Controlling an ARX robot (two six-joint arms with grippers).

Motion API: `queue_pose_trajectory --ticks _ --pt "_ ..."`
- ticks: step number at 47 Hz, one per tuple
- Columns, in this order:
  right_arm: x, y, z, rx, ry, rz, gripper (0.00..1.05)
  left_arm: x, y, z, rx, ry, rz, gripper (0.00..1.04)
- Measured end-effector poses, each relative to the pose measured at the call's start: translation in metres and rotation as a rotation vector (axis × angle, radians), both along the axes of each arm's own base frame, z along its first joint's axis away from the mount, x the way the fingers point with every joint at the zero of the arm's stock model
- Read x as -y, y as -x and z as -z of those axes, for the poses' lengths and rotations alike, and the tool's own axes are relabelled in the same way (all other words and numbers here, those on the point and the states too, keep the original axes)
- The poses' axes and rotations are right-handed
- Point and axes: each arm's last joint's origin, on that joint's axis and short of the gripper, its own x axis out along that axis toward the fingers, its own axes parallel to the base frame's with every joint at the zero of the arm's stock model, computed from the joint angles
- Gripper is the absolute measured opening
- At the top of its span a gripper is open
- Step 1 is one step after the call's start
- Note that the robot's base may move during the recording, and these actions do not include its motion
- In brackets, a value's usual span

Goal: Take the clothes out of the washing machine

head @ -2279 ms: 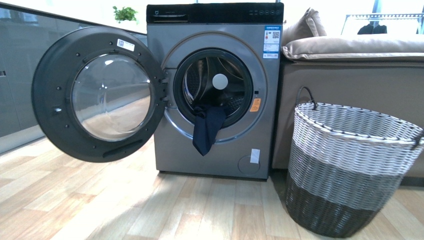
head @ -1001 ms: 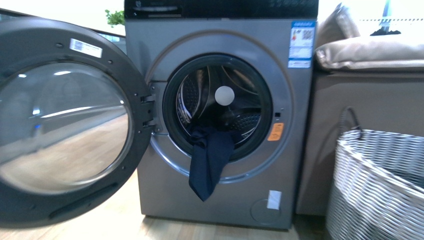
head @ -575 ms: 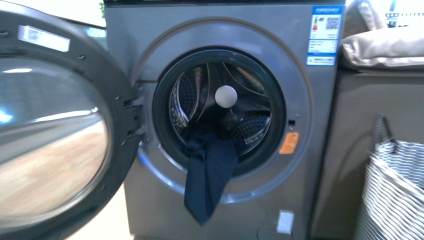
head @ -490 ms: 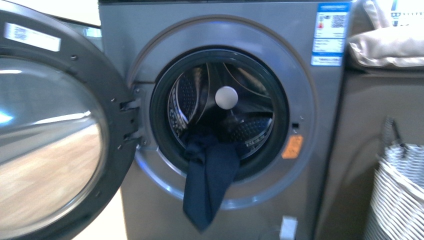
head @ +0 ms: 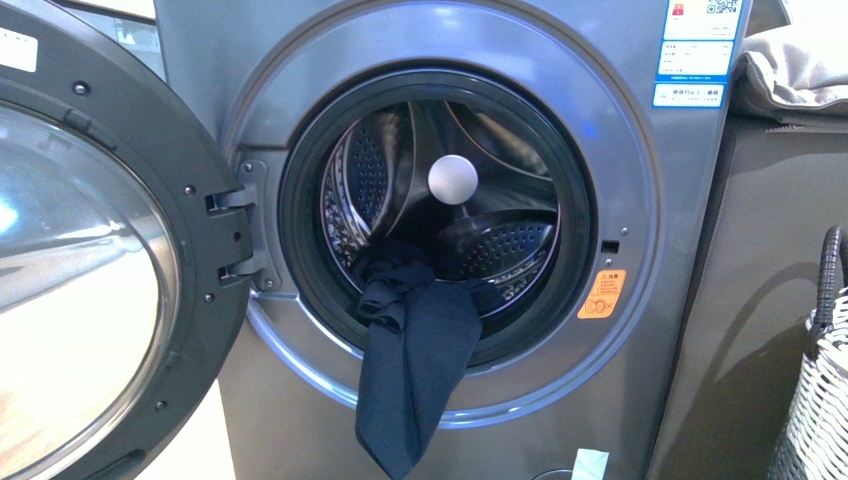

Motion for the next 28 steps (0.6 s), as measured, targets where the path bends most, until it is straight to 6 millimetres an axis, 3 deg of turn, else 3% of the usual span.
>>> queue_pose_trajectory --ticks 28 --pt "0.0000 0.0000 0.0000 0.000 0.000 0.000 0.97 0.0000 0.0000 -0.0001 0.001 0.000 0.000 0.98"
